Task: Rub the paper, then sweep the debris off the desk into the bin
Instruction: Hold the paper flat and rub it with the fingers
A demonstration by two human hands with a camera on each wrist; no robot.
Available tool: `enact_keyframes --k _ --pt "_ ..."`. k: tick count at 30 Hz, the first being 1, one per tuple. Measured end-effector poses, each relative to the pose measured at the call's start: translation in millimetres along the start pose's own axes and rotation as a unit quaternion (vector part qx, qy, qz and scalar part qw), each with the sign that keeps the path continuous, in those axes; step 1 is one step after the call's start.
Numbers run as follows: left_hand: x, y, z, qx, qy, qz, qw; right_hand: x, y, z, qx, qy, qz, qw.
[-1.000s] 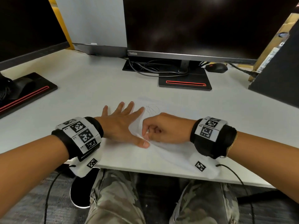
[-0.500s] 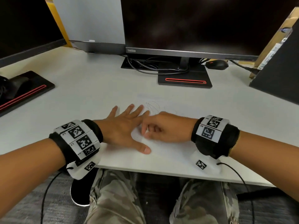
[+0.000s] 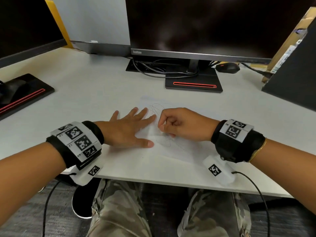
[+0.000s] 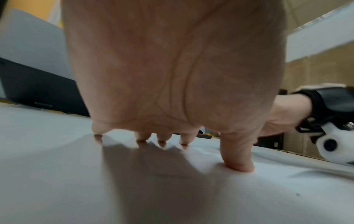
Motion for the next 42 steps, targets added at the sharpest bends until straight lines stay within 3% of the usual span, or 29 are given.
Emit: enact_keyframes --k 10,13,17,21,25,29,32,36,40,42 --pt "6.5 5.5 2.6 -0.013 -0.004 -0.016 1.0 14.6 23.6 7.5 -0.111 -0.021 0.04 0.993" --pt "7.0 5.2 3.4 -0.012 -0.006 -0.02 1.0 14.0 26.1 13.6 -0.122 -0.031 0.088 0.988" --pt "6.4 4.6 2.2 -0.004 -0.015 -0.018 1.0 21.5 12.8 6.8 -0.144 -0.022 0.026 0.989" --pt "4.9 4.3 1.4 -0.005 -0.015 -0.022 1.0 16.6 23.6 11.1 -0.137 -0.031 0.077 0.987" --pt "3.4 3.2 -0.5 0.007 -0.02 -0.017 1.0 23.6 4.8 3.2 -0.153 -0.02 -0.014 0.988" --pt "2.5 3.5 -1.1 -0.005 -0.019 -0.022 1.0 17.3 23.9 12.2 -0.146 -0.039 0.067 0.986" --pt "2.3 3.3 -2.4 0.006 -0.022 -0.016 1.0 22.7 9.0 8.5 -0.173 -0.033 -0.007 0.984" --pt "0.7 4.6 -1.0 -0.013 -0.019 -0.024 0.999 16.7 27.3 16.8 -0.151 -0.047 0.062 0.985" --pt "-0.8 4.1 -3.0 -0.005 -0.02 -0.017 1.0 23.0 14.4 9.4 -0.163 -0.028 -0.008 0.986" --pt "-0.5 4.6 -1.6 -0.011 -0.017 -0.02 1.0 18.8 24.0 12.7 -0.149 -0.038 0.04 0.987"
Point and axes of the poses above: each hand's wrist, its own x-axis towards the middle knuckle, its own y-axis out of the palm, z = x × y, the point moved 5 cm from there along x, towards the middle knuckle, and after that the axes turned 4 degrees about x, right-handed, at the moved point
